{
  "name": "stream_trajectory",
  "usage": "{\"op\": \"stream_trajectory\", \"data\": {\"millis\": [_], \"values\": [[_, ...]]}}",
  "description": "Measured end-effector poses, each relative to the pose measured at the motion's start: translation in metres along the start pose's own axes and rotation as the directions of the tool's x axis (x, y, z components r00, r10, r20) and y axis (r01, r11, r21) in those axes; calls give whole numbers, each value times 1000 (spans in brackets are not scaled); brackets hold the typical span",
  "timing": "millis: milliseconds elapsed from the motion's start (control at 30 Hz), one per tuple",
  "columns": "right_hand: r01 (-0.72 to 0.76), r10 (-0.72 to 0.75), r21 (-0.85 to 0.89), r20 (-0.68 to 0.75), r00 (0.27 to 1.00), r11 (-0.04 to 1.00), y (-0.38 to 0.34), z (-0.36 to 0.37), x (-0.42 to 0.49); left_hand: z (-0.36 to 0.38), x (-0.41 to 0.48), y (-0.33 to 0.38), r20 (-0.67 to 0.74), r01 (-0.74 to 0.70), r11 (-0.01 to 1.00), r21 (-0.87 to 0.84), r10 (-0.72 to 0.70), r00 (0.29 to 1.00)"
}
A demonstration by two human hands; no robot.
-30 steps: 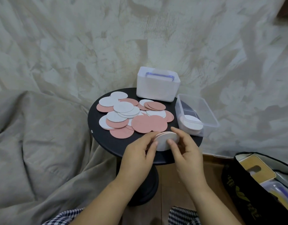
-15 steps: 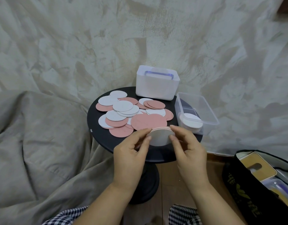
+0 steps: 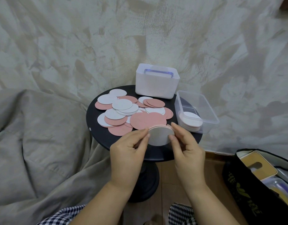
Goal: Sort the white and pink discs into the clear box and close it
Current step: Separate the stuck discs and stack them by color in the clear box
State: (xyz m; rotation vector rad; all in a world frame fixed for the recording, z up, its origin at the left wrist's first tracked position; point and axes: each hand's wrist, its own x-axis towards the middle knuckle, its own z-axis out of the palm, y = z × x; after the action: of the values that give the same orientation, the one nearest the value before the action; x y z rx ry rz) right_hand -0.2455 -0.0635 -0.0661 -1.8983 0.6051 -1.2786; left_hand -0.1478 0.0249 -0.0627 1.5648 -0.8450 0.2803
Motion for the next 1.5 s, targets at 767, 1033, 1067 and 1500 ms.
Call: {"op": "stream_trajectory", "data": {"millis": [767,1033,1067,1500], "values": [[-276,255,212,123,959,937,4,-60,64,32,33,22,347,169,978,-125,-117,931],[-370,371,-59,276,886,927,11,-120,152,90,65,16,553,-22,1000,-7,22,833],[-376,393,-116,310,866,919,13,-122,159,93,66,14,552,-38,999,-21,43,832],[-272,524,-459,621,583,846,30,-90,195,105,61,-6,416,-187,974,-127,223,882]]}}
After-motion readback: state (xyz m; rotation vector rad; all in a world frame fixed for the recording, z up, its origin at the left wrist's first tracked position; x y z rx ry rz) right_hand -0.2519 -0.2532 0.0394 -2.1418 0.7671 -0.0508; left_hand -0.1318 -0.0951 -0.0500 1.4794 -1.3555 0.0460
